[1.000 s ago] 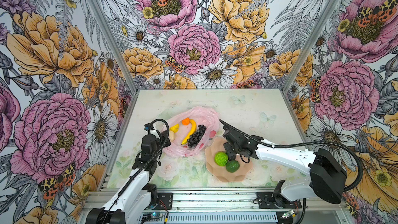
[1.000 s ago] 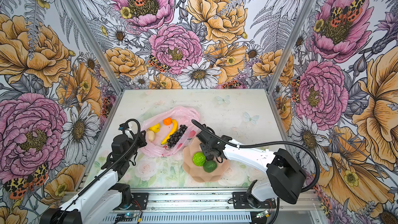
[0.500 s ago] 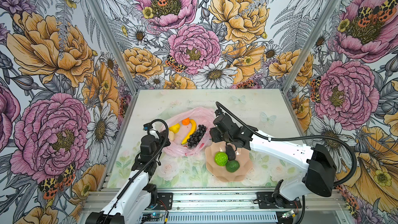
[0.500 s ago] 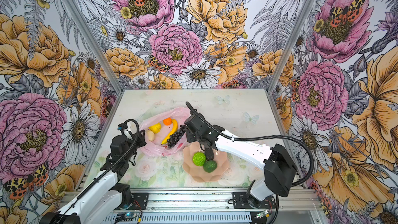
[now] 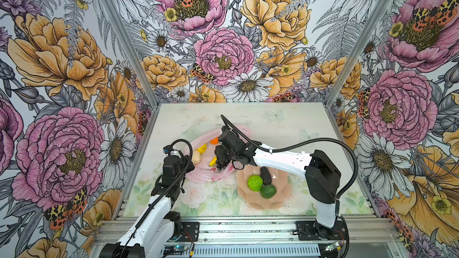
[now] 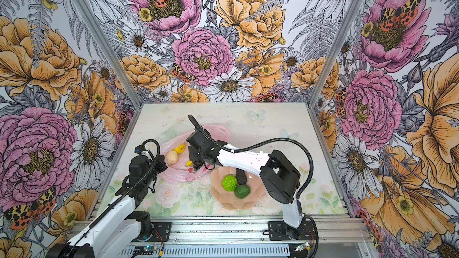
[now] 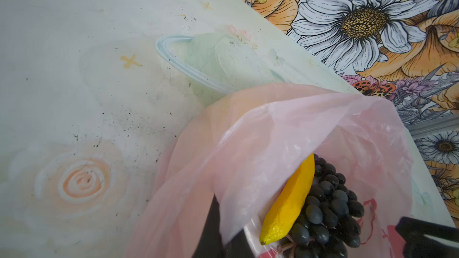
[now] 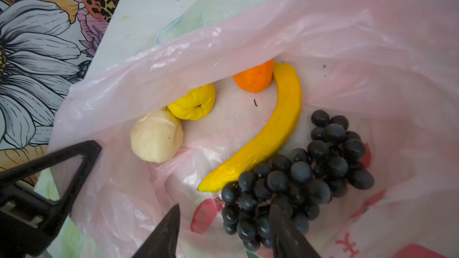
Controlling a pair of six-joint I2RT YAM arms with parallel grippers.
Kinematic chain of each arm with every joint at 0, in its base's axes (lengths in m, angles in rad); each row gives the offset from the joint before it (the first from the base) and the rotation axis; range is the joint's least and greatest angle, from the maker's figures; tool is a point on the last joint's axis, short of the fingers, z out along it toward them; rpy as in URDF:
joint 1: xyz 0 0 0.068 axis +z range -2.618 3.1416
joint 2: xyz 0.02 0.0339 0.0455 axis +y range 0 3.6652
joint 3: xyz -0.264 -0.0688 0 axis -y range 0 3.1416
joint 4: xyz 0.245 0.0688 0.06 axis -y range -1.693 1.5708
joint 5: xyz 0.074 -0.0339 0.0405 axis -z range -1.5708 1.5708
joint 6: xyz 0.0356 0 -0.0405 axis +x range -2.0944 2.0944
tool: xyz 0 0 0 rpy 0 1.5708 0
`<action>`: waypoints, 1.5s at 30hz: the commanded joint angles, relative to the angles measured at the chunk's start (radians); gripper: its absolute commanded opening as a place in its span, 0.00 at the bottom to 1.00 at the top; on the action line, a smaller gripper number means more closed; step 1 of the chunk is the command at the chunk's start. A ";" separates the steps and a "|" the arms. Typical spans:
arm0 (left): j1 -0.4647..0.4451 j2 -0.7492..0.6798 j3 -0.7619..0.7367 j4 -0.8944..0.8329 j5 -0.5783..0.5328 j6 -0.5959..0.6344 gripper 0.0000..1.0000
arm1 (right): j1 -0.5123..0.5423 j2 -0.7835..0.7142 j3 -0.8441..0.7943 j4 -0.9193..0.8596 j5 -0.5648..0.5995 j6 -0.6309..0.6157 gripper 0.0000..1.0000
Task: Take the fake fruits out of the plastic bag
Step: 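Raise the right gripper and move it back over the bag, then lower the right gripper into the bag and grasp the yellow lemon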
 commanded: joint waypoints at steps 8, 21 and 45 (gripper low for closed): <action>0.032 -0.010 0.028 -0.042 -0.030 -0.004 0.00 | 0.013 0.204 0.186 0.122 -0.102 0.052 0.61; 0.027 0.024 0.081 -0.066 0.004 -0.079 0.00 | -0.024 0.332 0.198 0.311 -0.185 0.112 0.64; -0.024 0.037 0.100 -0.075 0.012 -0.075 0.00 | -0.076 0.523 0.381 0.378 -0.267 0.245 0.76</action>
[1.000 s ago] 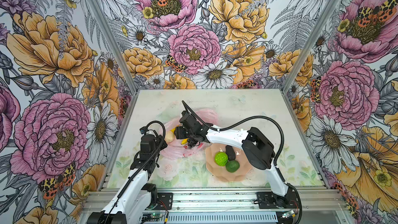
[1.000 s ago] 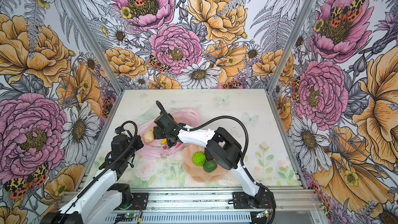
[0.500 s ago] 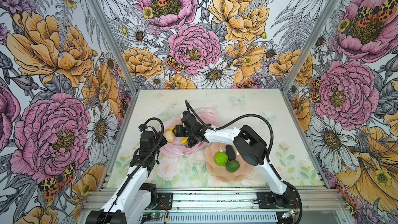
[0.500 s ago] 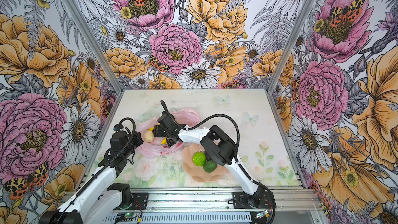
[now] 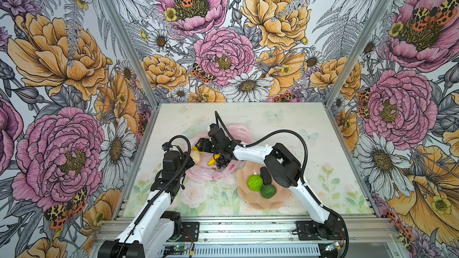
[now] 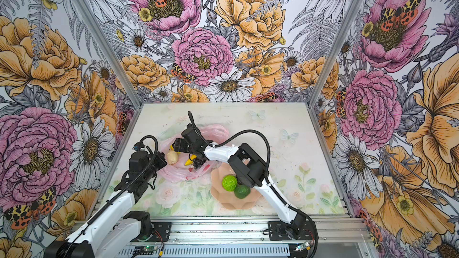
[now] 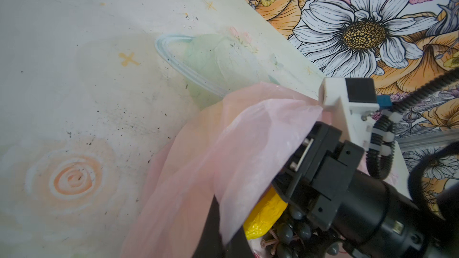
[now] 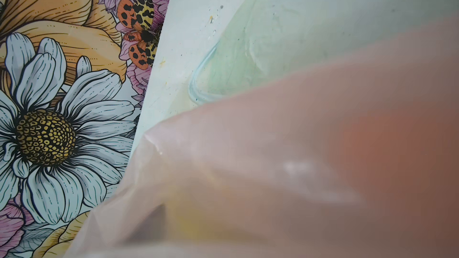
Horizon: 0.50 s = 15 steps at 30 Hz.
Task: Take the fake fruits out of the plastic bag
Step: 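Lower the right gripper into the bag and grasp the yellow lemon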
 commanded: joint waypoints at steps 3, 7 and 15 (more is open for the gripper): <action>-0.011 0.002 0.019 -0.011 0.008 0.001 0.00 | -0.008 0.055 0.059 -0.011 -0.018 0.030 0.77; -0.012 0.002 0.016 -0.007 0.004 0.003 0.00 | -0.008 0.084 0.080 -0.025 -0.020 0.053 0.80; -0.012 0.002 0.015 -0.003 0.002 0.007 0.00 | -0.008 0.120 0.113 -0.040 -0.031 0.078 0.80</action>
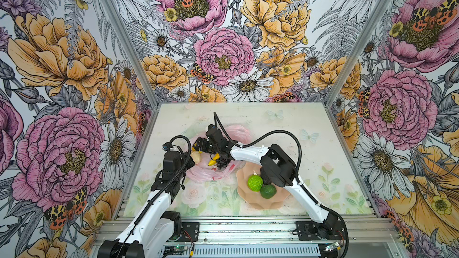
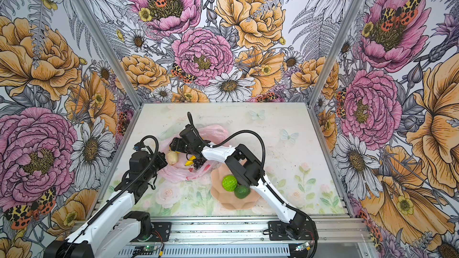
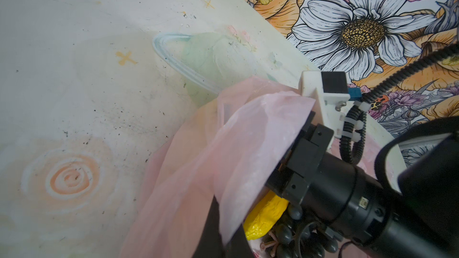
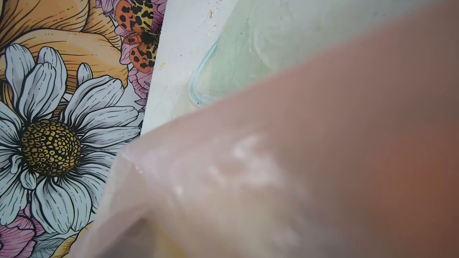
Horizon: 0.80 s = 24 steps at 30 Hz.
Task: Take the fake fruits out of the plastic bag
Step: 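Lower the right gripper into the bag and grasp the yellow lemon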
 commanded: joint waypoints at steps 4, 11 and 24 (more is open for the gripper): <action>-0.011 -0.001 0.010 -0.004 -0.006 0.009 0.00 | -0.006 0.026 0.015 -0.039 -0.008 0.007 0.71; -0.011 0.005 0.005 0.004 -0.010 0.021 0.00 | -0.008 -0.036 -0.025 -0.052 0.017 -0.040 0.62; -0.011 0.012 -0.005 0.028 -0.032 0.063 0.00 | -0.008 -0.167 -0.122 -0.108 0.081 -0.141 0.60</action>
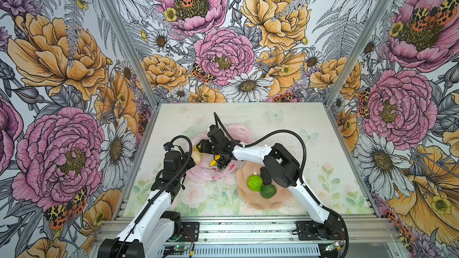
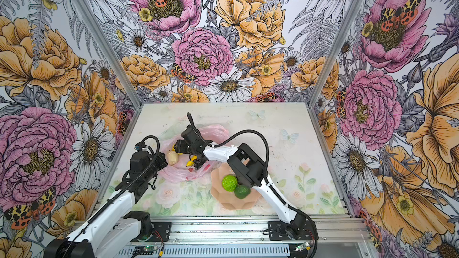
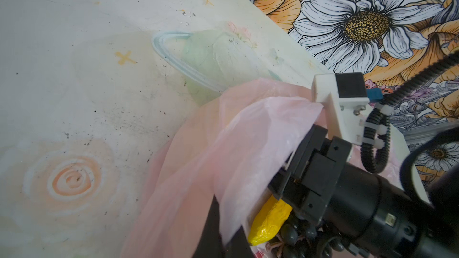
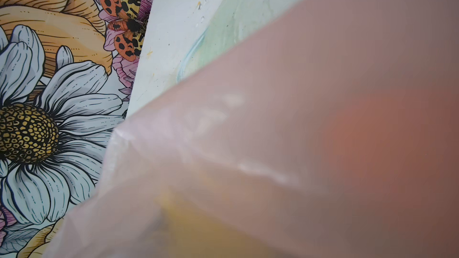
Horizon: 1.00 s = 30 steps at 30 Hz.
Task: Take the fake fruits out of the plastic bag
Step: 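Lower the right gripper into the bag and grasp the yellow lemon, then lift the yellow lemon out of the bag and carry it over the bowl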
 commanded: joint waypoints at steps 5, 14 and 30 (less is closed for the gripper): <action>-0.005 0.012 -0.011 0.067 -0.026 0.062 0.00 | -0.003 -0.139 -0.086 -0.064 0.064 -0.077 0.60; 0.001 0.061 -0.034 0.186 0.026 0.150 0.00 | 0.004 -0.276 -0.185 -0.142 0.077 -0.136 0.60; 0.002 0.061 -0.056 0.245 0.076 0.150 0.00 | 0.024 -0.610 -0.364 -0.541 0.204 -0.303 0.58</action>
